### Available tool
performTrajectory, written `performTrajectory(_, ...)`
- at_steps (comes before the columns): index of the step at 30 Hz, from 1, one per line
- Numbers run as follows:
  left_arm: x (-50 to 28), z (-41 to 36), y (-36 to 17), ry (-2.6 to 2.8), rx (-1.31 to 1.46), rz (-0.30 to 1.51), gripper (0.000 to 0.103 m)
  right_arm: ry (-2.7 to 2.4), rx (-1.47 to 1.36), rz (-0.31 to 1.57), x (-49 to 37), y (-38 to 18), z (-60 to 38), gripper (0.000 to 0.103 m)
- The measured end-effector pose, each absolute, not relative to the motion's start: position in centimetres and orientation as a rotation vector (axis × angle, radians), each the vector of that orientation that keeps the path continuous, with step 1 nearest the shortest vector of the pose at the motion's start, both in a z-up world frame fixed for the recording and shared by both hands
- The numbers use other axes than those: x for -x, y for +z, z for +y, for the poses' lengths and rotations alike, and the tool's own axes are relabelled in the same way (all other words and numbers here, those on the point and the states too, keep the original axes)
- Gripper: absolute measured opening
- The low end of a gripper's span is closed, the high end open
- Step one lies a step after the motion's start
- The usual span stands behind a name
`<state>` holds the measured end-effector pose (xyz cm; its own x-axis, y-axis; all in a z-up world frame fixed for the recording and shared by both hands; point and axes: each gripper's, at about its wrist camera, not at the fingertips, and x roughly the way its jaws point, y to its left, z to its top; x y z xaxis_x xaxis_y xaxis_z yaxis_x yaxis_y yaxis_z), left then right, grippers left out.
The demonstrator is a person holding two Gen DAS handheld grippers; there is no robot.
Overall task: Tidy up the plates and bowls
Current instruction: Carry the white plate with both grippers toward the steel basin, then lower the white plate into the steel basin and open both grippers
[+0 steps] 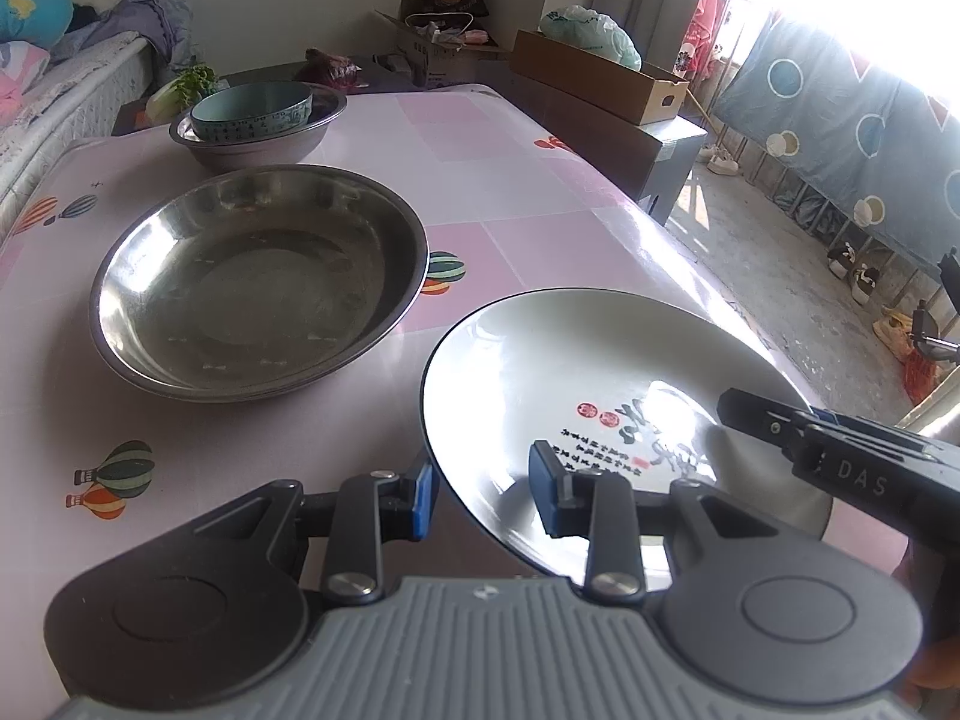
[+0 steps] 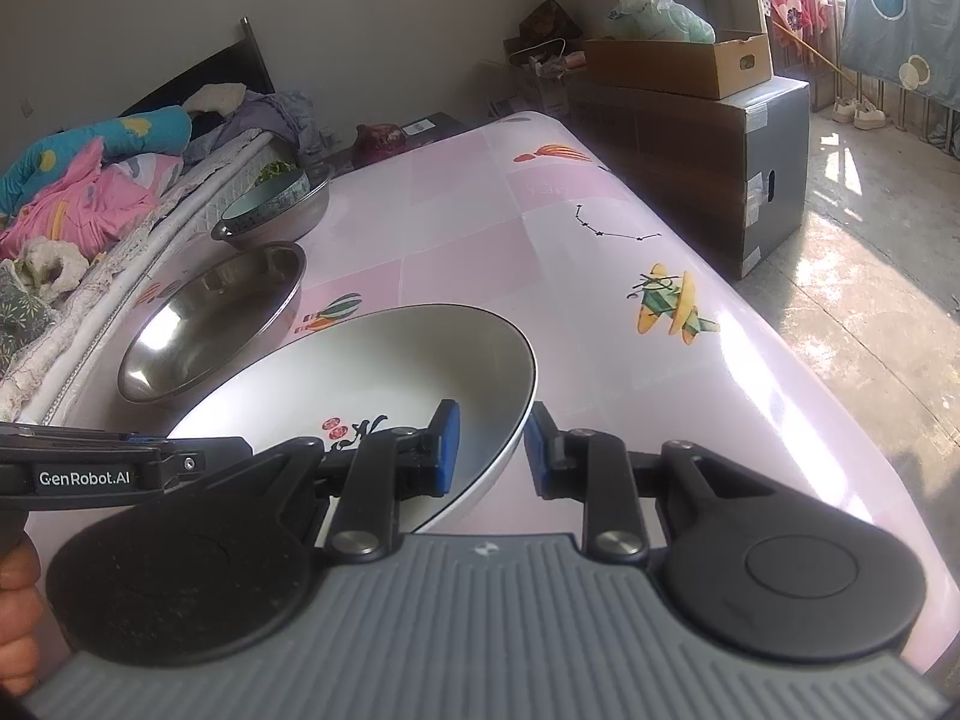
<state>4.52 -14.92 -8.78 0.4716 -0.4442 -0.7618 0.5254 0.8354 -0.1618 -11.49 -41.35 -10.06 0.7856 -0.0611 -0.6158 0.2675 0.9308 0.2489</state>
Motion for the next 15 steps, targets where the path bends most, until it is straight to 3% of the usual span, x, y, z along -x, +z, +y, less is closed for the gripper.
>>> performTrajectory(15,-5.2,-12.8,-6.7,-0.561,-0.025,0.846,0.033,-0.133,-0.317,0.576,10.0,-6.9,-40.0,0.024)
